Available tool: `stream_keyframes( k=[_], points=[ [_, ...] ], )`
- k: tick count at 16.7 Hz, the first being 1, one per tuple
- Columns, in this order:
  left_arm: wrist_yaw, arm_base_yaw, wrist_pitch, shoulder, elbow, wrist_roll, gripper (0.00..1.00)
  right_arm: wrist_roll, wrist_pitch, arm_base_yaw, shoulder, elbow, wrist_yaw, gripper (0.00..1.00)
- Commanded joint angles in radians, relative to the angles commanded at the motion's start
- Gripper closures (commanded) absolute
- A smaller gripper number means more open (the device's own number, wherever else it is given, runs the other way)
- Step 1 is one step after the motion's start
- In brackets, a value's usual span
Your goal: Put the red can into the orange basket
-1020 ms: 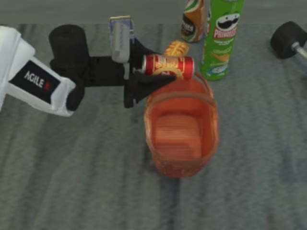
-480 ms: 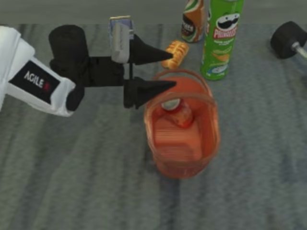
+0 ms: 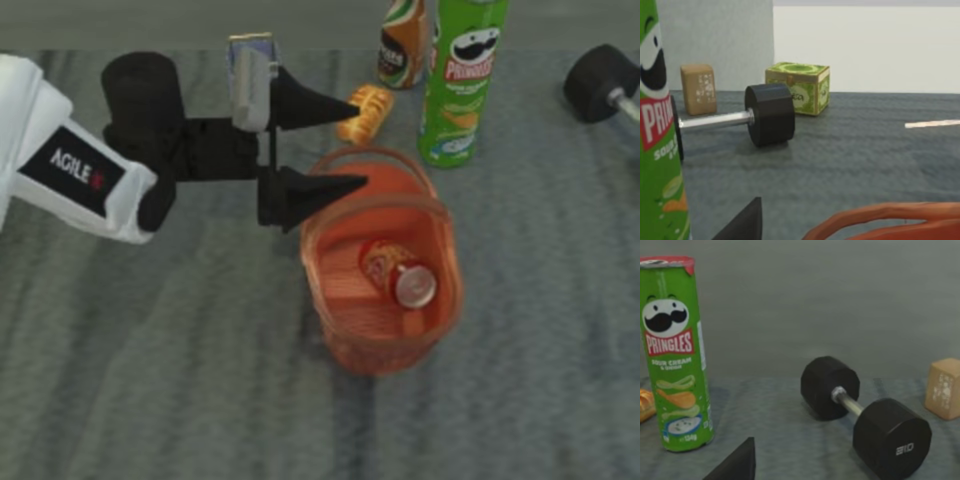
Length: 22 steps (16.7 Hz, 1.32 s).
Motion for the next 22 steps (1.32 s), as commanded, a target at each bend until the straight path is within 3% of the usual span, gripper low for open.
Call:
stream_keyframes(
  k=[4,8,13,22],
  points=[
    [-0.035,0.007,-0.03,-0.055,-0.028,-0.012,0.0,-0.034,-0.051,0.027,0.059,0.059,-0.005,0.0],
    [-0.158,0.04,-0.134,-0.255,-0.129,-0.045,0.0,-0.146,-0.222,0.106,0.279,0.278,-0.012,0.0],
    [-0.4,0.113,-0.347,-0.672,-0.347,-0.09,0.0,-0.353,-0.542,0.239,0.757,0.758,-0.008,0.0],
    [-0.91,0.251,-0.807,-1.65,-0.871,-0.103,0.0,-0.763,-1.177,0.494,1.739,1.742,0.006,0.0]
  ],
)
